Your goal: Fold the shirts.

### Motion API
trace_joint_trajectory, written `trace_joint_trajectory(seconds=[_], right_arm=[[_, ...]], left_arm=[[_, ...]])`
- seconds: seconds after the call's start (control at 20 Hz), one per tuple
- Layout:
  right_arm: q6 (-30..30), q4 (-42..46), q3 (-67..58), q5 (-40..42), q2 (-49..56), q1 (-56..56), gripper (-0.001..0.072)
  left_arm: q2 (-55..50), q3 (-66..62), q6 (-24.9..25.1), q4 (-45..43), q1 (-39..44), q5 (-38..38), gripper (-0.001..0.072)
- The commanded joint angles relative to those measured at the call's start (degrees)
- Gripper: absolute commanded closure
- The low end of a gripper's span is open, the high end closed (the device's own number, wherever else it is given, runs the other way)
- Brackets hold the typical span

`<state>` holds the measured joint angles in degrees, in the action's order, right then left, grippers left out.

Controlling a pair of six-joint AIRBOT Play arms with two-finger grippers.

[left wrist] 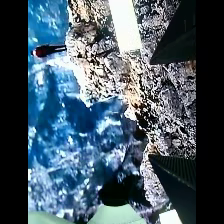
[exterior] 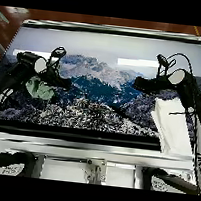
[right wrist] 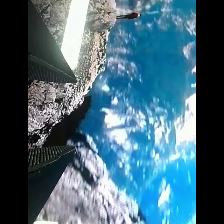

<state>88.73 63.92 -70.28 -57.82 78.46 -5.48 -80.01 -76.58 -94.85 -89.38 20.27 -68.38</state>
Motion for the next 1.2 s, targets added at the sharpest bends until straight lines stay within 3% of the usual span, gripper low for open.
trace_joint_trajectory(seconds=[0.0,1.0,1.15], right_arm=[[0.0,0.0,-0.1,0.0,0.0,0.0,0.0187],[0.3,-3.9,-0.1,0.0,0.0,0.0,0.0187],[0.3,-3.9,-0.1,-0.6,0.0,-0.1,0.0188]], left_arm=[[0.0,0.0,0.0,0.0,0.0,0.0,0.0077],[0.0,0.0,1.1,-0.5,-0.1,1.0,0.0076],[-0.5,-1.2,0.6,-8.4,-3.4,7.0,-0.0009]])
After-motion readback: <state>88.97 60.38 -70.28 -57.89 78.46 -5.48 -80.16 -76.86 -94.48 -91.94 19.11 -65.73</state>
